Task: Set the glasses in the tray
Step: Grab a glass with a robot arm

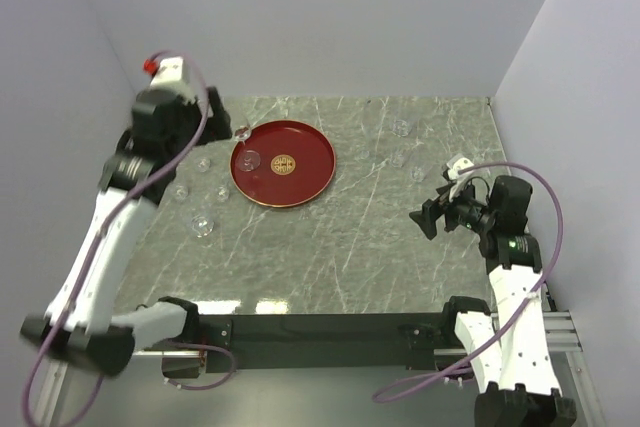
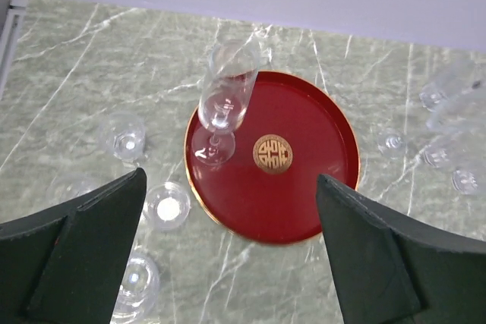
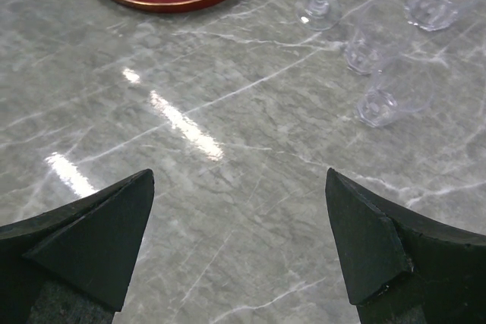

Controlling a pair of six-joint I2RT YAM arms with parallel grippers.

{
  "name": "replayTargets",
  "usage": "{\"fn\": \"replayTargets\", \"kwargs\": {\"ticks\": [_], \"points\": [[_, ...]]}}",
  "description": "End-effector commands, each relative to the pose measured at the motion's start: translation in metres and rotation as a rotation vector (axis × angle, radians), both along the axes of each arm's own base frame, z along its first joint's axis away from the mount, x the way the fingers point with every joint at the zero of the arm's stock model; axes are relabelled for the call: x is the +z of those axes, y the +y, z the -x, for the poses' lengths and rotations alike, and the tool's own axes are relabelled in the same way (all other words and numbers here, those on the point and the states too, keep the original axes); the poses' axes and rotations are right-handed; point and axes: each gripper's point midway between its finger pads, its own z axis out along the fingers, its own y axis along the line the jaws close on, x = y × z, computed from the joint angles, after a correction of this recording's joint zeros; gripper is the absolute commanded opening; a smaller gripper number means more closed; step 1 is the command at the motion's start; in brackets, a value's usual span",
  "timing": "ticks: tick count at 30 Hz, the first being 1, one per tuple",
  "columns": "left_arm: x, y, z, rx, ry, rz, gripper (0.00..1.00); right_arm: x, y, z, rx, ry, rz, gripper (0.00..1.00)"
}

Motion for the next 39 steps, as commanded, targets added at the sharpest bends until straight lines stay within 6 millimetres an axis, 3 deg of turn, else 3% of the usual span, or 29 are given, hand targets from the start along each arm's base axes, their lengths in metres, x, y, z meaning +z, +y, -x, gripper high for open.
{"fn": "replayTargets", "kwargs": {"ticks": [1, 2, 3, 5, 6, 7, 9, 11, 12, 18, 24, 25, 26, 27, 39], "points": [[0.026, 0.006, 0.018, -0.009, -0.21, 0.044, 0.99, 0.033, 0.008, -0.006, 0.076, -0.043, -0.006, 1.0], [0.037, 0.011, 0.036, -0.008, -0.262, 0.054, 0.99, 0.038, 0.011, -0.007, 0.096, -0.034, -0.022, 1.0], [0.019, 0.012, 0.039, -0.01, -0.252, 0.049, 0.99, 0.048, 0.014, -0.015, 0.111, -0.022, -0.031, 0.99], [0.02, 0.017, 0.057, -0.012, -0.296, 0.056, 0.99, 0.053, 0.019, -0.022, 0.124, 0.026, -0.049, 0.98], [0.003, 0.017, 0.06, -0.014, -0.281, 0.051, 0.99, 0.059, 0.023, -0.035, 0.131, 0.045, -0.041, 0.97], [0.005, 0.02, 0.069, -0.012, -0.312, 0.055, 1.0, 0.061, 0.025, -0.041, 0.123, 0.069, -0.047, 0.96], [-0.018, 0.022, 0.074, -0.008, -0.291, 0.044, 0.99, 0.073, 0.031, -0.062, 0.117, 0.08, -0.032, 0.95], [-0.021, 0.025, 0.083, -0.006, -0.317, 0.05, 0.99, 0.081, 0.039, -0.079, 0.071, 0.089, -0.009, 0.95], [-0.035, 0.025, 0.084, -0.008, -0.296, 0.047, 0.99, 0.091, 0.041, -0.096, 0.048, 0.088, -0.009, 0.95], [-0.047, 0.03, 0.092, 0.001, -0.329, 0.036, 1.0, 0.117, 0.053, -0.166, -0.118, 0.165, -0.118, 0.94], [-0.054, 0.037, 0.094, 0.04, -0.324, 0.034, 0.99, 0.113, 0.056, -0.23, -0.232, 0.282, -0.172, 0.83], [-0.053, 0.038, 0.096, 0.044, -0.327, 0.036, 0.99, 0.108, 0.059, -0.231, -0.242, 0.332, -0.184, 0.8], [-0.054, 0.039, 0.096, 0.049, -0.328, 0.037, 0.99, 0.119, 0.061, -0.238, -0.235, 0.316, -0.195, 0.75], [-0.054, 0.041, 0.097, 0.059, -0.331, 0.036, 0.99, 0.103, 0.066, -0.246, -0.238, 0.356, -0.194, 0.74], [-0.052, 0.04, 0.1, 0.055, -0.346, 0.046, 0.99, 0.057, 0.075, -0.269, -0.299, 0.396, -0.078, 0.55]]}}
